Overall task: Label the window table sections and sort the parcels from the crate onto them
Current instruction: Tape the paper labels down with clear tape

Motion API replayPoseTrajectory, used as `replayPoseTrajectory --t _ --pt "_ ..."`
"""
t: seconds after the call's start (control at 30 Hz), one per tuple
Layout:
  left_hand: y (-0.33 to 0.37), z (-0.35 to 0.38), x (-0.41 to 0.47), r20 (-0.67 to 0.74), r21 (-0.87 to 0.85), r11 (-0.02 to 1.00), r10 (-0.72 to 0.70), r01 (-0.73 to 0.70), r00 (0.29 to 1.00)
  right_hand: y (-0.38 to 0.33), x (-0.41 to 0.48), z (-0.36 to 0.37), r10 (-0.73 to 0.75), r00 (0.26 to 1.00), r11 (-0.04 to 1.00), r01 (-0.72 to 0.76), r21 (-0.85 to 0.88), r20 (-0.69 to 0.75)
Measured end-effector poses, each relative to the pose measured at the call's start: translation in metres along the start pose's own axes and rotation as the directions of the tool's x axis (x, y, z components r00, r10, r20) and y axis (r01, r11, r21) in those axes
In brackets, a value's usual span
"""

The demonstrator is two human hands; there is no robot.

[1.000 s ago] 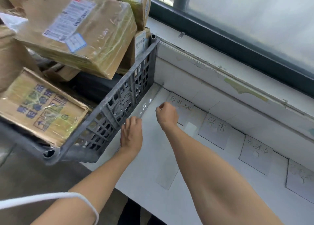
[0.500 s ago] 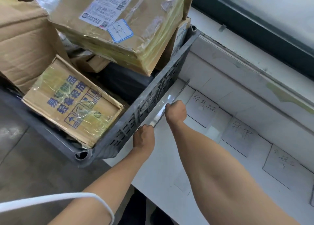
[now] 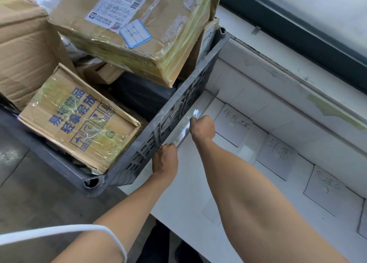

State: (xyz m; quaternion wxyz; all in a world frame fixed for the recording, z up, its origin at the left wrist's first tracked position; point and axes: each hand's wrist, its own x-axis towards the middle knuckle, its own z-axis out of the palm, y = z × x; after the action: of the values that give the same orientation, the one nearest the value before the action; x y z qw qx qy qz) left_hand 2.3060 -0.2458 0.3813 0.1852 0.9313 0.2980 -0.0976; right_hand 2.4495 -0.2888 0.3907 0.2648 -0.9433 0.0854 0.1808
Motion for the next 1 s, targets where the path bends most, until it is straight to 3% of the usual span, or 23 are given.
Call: replayPoseTrajectory --t 0.43,0.67,1.0 --pt "-0.005 -0.021 -0.015 -0.071 -0.175 0.984 0.013 -0.026 0.997 -0.002 -0.002 -0.004 -0.033 0.997 0.999 0.032 -0.01 -0.068" --pt "0.003 -0.026 -0.026 -0.143 -0.111 0.99 0.068 -0.084 0.987 -0.002 -0.011 -0.011 -0.029 0.994 1.0 0.03 0.008 -0.103" --pt "0.025 -0.035 -0.041 -0.12 -0.053 0.988 0.135 -0.143 0.984 0.004 -0.02 -0.047 -0.06 0.987 0.998 0.064 0.024 -0.147"
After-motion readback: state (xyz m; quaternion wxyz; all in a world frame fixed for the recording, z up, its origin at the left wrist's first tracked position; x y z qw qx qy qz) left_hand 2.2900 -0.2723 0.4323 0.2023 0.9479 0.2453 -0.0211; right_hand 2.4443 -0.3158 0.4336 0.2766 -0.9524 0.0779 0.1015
